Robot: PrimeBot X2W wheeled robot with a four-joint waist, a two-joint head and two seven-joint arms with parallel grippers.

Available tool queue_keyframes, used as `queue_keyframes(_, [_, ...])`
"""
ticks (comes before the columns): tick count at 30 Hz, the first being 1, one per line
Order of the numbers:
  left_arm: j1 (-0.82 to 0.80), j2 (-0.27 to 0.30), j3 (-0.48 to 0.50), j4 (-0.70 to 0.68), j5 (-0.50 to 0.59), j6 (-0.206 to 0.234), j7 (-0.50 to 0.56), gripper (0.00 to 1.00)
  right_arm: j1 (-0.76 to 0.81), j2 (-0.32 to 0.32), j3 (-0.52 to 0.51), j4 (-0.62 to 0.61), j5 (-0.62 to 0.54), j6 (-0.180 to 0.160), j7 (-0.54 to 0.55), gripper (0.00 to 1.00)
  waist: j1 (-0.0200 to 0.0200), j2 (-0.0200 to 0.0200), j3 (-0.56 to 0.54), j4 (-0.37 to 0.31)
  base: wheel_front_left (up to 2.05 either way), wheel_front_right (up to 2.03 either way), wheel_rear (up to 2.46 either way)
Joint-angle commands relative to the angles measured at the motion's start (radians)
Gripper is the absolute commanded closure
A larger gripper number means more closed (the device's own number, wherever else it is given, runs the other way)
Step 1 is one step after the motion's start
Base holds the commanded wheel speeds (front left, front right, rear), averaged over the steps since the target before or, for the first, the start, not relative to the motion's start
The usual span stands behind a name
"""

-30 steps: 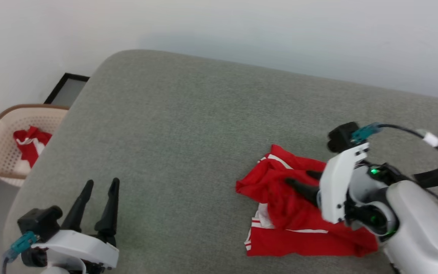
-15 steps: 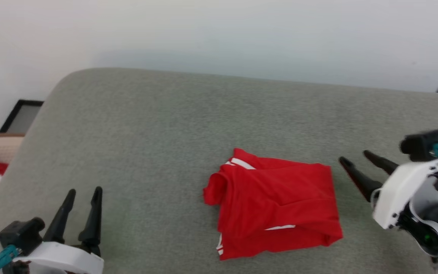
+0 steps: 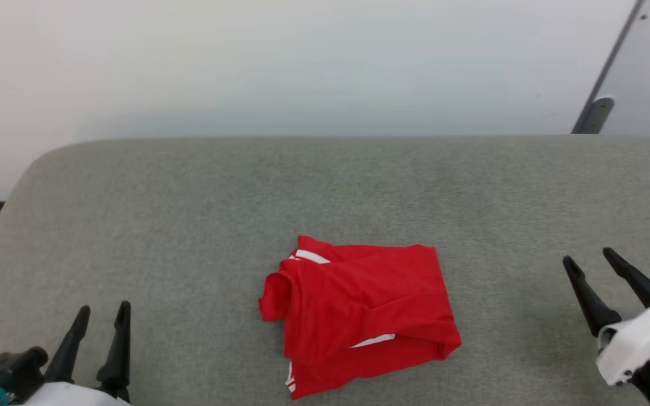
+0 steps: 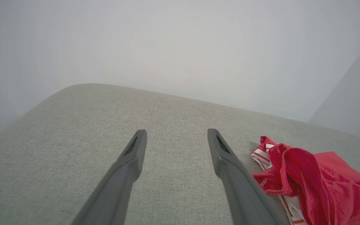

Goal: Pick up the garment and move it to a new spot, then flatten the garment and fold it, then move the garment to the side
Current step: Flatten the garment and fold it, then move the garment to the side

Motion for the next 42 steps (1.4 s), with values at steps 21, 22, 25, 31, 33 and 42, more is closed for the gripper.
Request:
queue_keyframes(21, [0.058, -0.015, 0.049, 0.016, 0.030, -0.003, -0.001, 0.00, 0.126, 0.060, -0.060, 0.103, -0.109, -0.001, -0.268, 0.00, 0.0000, 0.0000, -0.042, -0.011, 0.00, 0.00, 0.00])
queue_keyframes(22, [0.058, -0.015, 0.048, 0.017, 0.029, -0.003, -0.001, 0.00, 0.127, 0.063, -0.059, 0.111, -0.112, -0.001, -0.273, 0.00, 0.0000, 0.0000, -0.043, -0.009, 0.00, 0.00, 0.00])
queue_keyframes(25, [0.060, -0.016, 0.049, 0.024, 0.027, -0.003, -0.001, 0.00, 0.126, 0.070, -0.055, 0.127, -0.116, -0.001, -0.285, 0.00, 0.0000, 0.0000, -0.044, -0.004, 0.00, 0.00, 0.00])
queue_keyframes(31, [0.055, -0.017, 0.050, 0.026, 0.024, -0.003, -0.001, 0.00, 0.116, 0.075, -0.046, 0.146, -0.116, -0.001, -0.294, 0.00, 0.0000, 0.0000, -0.046, 0.002, 0.00, 0.00, 0.00])
queue_keyframes(33, [0.055, -0.016, 0.048, 0.026, 0.026, -0.003, -0.001, 0.00, 0.114, 0.075, -0.045, 0.150, -0.115, -0.001, -0.294, 0.00, 0.0000, 0.0000, -0.047, 0.003, 0.00, 0.00, 0.00])
queue_keyframes(42, [0.053, -0.015, 0.042, 0.026, 0.027, -0.003, -0.001, 0.00, 0.109, 0.080, -0.039, 0.166, -0.111, -0.001, -0.298, 0.00, 0.0000, 0.0000, -0.047, 0.011, 0.00, 0.00, 0.00])
